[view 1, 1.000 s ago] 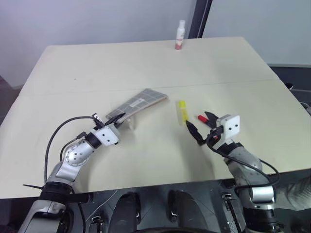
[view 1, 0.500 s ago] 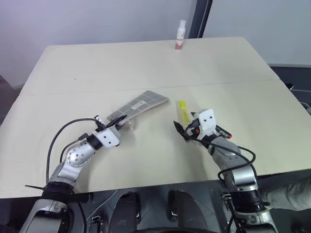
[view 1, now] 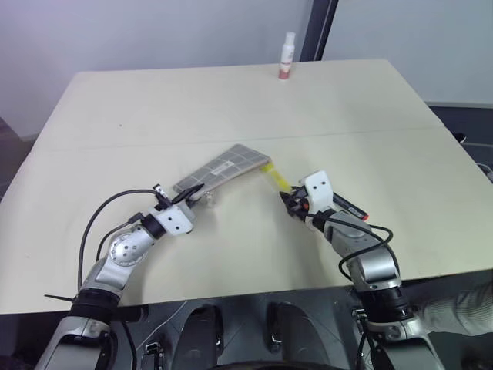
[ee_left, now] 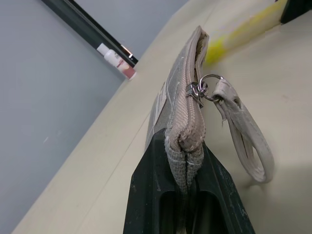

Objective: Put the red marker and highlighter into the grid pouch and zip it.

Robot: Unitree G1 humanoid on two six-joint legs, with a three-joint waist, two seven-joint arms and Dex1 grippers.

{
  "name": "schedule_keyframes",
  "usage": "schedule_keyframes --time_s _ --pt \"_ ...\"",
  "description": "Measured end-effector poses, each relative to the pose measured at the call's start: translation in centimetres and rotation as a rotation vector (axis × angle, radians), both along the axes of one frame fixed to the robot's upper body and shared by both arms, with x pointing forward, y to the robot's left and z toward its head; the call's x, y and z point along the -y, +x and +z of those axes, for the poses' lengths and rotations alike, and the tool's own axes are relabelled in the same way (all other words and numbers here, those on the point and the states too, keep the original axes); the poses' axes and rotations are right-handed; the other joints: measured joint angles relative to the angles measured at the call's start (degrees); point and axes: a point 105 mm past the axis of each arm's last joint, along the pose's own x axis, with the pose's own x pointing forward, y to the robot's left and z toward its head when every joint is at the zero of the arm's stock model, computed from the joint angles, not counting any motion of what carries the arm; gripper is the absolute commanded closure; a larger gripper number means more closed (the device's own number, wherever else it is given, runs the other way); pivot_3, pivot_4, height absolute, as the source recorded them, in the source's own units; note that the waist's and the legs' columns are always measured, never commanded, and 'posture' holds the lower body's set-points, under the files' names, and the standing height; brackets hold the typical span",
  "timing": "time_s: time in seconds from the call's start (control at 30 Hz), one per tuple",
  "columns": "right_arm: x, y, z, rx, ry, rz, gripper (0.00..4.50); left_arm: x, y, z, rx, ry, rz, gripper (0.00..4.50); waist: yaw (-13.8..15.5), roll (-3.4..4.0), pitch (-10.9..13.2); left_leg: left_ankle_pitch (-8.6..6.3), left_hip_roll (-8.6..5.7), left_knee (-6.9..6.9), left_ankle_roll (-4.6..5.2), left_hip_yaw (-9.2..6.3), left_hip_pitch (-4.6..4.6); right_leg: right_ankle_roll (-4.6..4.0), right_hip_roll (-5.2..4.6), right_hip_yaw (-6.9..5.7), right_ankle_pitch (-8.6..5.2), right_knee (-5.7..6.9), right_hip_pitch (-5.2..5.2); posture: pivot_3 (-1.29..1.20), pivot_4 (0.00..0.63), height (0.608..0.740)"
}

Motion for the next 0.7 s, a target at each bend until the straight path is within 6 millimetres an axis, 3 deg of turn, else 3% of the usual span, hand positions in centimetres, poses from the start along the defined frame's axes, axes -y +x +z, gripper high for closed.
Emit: schedule_keyframes --time_s 0.3,0.57,0.7 --pt "2.4 0.3 0.9 0.020 0.028 -0.058 3.68 0.0 0.0 0.3 -0.007 -0.021 -0.002 4.50 0.0 0.00 0.0 0.00 0.00 0.00 0.00 0.00 -0.01 0.01 0.02 0.00 0.00 0.00 -0.01 0.00 0.150 0.740" --pt "4.1 -2.7 5.4 0.227 -0.097 0.291 3.68 -0.3 0.6 1.5 -0.101 -0.168 -0.032 4.50 0.0 -0.02 0.0 0.00 -0.03 0.00 0.00 0.00 -0.01 0.03 0.03 -0.01 -0.01 -0.05 0.02 0.00 0.150 0.740" --pt "3.7 -3.6 6.0 0.253 -0.132 0.403 3.68 -0.1 0.5 1.7 -0.142 -0.201 -0.078 4.50 -0.1 -0.03 0.0 0.00 -0.02 0.00 0.00 0.01 0.01 0.01 0.11 -0.02 -0.02 -0.03 0.02 0.00 0.150 0.740"
